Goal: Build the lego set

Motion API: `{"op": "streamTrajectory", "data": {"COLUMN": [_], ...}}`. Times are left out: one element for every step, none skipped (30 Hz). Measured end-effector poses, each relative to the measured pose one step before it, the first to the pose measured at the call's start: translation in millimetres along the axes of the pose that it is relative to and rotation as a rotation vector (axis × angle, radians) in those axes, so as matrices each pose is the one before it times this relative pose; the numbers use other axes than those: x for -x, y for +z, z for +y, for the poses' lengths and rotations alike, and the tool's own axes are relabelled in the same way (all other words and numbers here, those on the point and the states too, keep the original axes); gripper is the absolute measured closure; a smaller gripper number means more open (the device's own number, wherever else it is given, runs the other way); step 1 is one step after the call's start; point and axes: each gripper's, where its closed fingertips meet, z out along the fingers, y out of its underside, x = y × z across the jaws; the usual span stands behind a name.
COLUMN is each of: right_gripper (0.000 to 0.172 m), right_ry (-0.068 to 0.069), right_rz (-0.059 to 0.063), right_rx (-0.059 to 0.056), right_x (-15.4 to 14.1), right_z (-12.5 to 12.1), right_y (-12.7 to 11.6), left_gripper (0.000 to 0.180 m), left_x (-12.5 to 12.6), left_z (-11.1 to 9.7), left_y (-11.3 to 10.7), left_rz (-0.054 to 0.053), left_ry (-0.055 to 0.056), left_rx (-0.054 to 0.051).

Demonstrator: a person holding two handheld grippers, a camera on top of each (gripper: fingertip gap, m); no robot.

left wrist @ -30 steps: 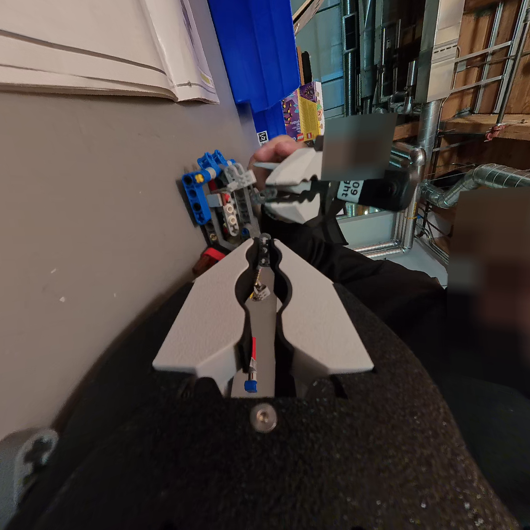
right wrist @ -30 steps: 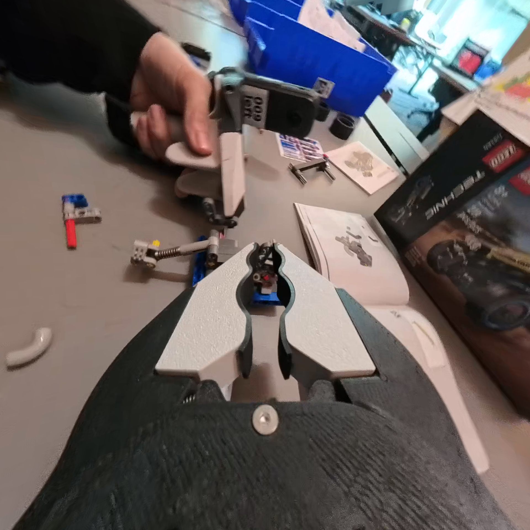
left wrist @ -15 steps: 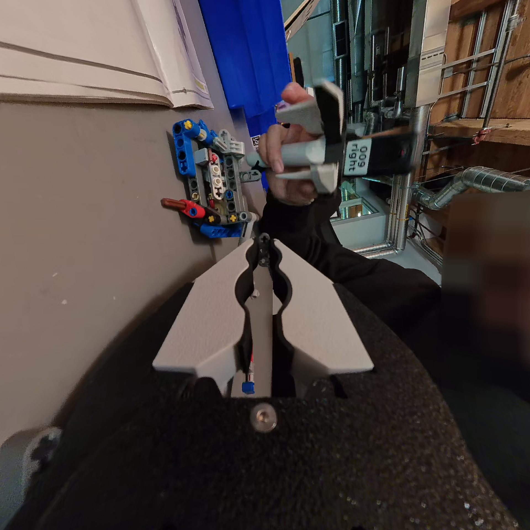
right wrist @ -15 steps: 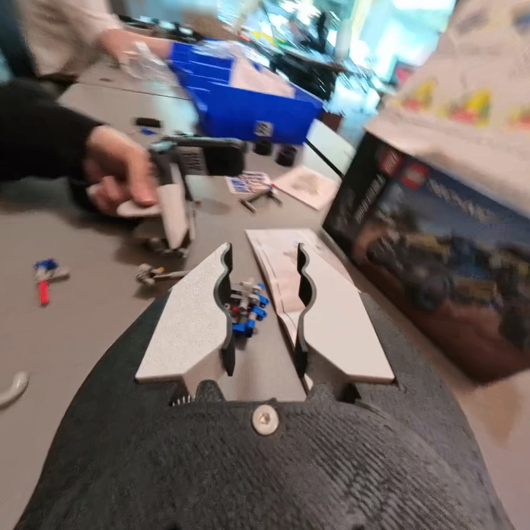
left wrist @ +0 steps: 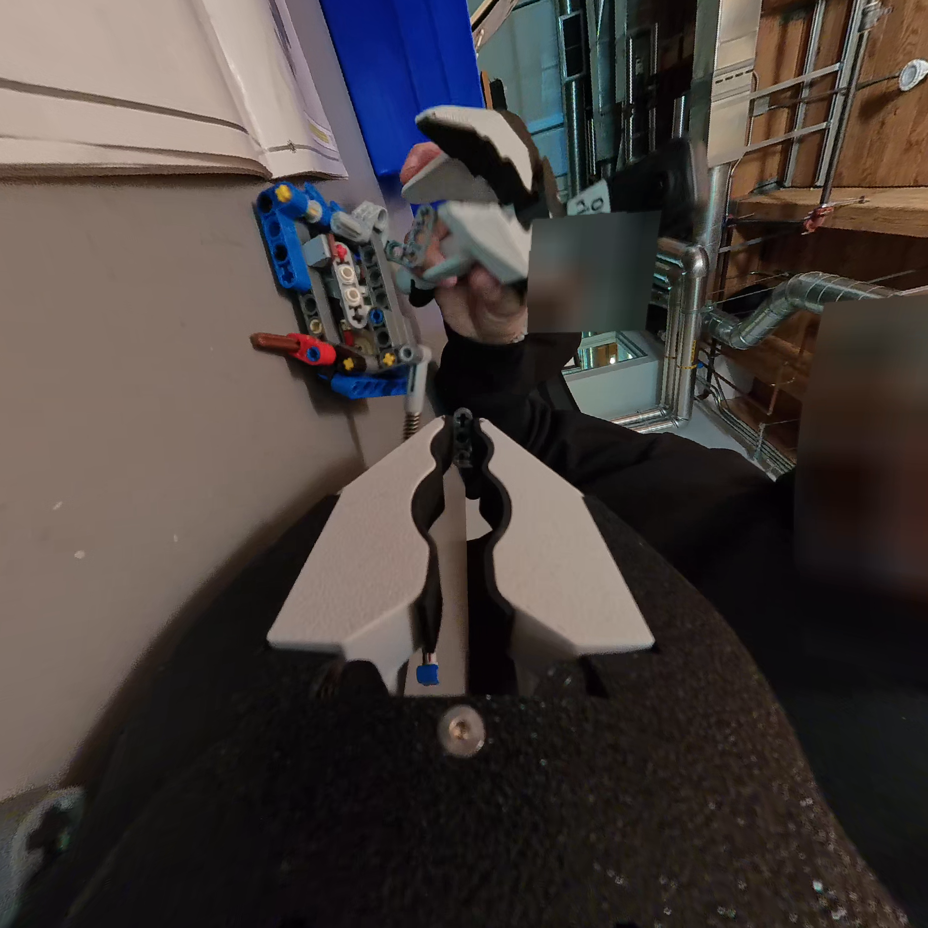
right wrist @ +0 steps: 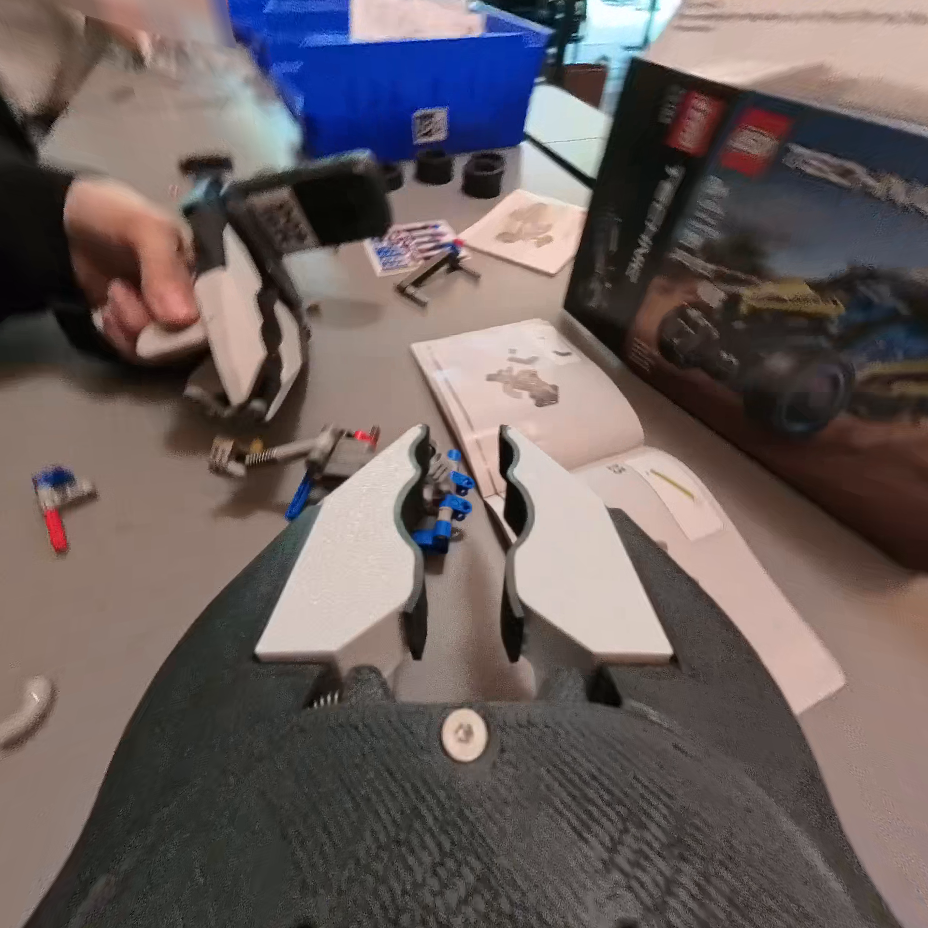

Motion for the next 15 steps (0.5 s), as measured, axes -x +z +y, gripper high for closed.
{"op": "streamTrajectory", "data": {"right_gripper": [0.147, 0.150, 0.154, 0.158, 0.162, 0.151, 0.144, 0.141, 0.140, 0.138, 0.139, 0.136, 0.130, 0.131, 0.131], "right_ry": [0.1090, 0.1192, 0.0915, 0.0424, 0.0045, -0.0254, -0.0449, -0.0533, -0.0656, -0.0716, -0.0499, -0.0197, -0.0096, -0.0017, 0.0069], "right_rz": [0.0147, 0.0129, 0.0010, 0.0008, 0.0217, 0.0193, -0.0236, -0.0427, -0.0300, -0.0120, 0.0138, 0.0132, -0.0202, -0.0257, 0.0054], "right_rx": [-0.0259, -0.0121, 0.0131, 0.0331, 0.0343, 0.0114, -0.0229, -0.0459, -0.0424, -0.0157, 0.0221, 0.0477, 0.0508, 0.0524, 0.0425], "right_x": [-8.14, -8.74, -7.05, -5.71, -5.97, -1.81, 8.08, 13.60, 13.18, 10.32, 3.93, 0.58, 3.22, 2.11, -3.62], "right_z": [-1.60, 0.73, 3.98, 6.43, 6.22, 1.44, -5.57, -10.37, -9.59, -5.30, 0.50, 4.20, 5.46, 6.79, 5.62], "right_y": [-2.28, -1.72, -0.02, 1.17, 0.99, -0.36, -2.46, -4.22, -3.70, -1.54, 1.03, 3.37, 4.98, 5.02, 3.88], "left_gripper": [0.177, 0.177, 0.177, 0.177, 0.177, 0.177, 0.177, 0.177, 0.177, 0.177, 0.177, 0.177, 0.177, 0.177, 0.177], "left_x": [-0.58, -0.53, -0.66, -0.61, -0.67, -0.67, -0.65, -0.33, -0.13, 0.14, 0.10, -0.08, -0.02, -0.35, -0.75], "left_z": [0.29, 0.24, 0.46, 0.28, -0.08, -0.56, -1.07, -1.24, -1.46, -1.36, -0.65, -0.11, 0.15, 0.29, 0.06], "left_y": [-0.06, 0.07, 0.06, 0.11, 0.05, -0.17, -0.41, -0.54, -0.57, -0.44, -0.07, 0.37, 0.84, 0.95, 1.04], "left_rz": [0.0050, 0.0046, 0.0052, 0.0054, 0.0049, 0.0057, 0.0052, 0.0034, 0.0014, -0.0008, -0.0002, 0.0014, 0.0012, 0.0029, 0.0070], "left_ry": [-0.0016, -0.0016, -0.0009, -0.0006, 0.0003, 0.0012, 0.0011, 0.0021, 0.0033, 0.0039, 0.0039, 0.0038, 0.0037, 0.0038, 0.0029], "left_rx": [0.0029, 0.0024, 0.0039, 0.0040, 0.0021, 0.0001, -0.0014, -0.0022, -0.0026, -0.0013, 0.0038, 0.0078, 0.0100, 0.0110, 0.0098]}}
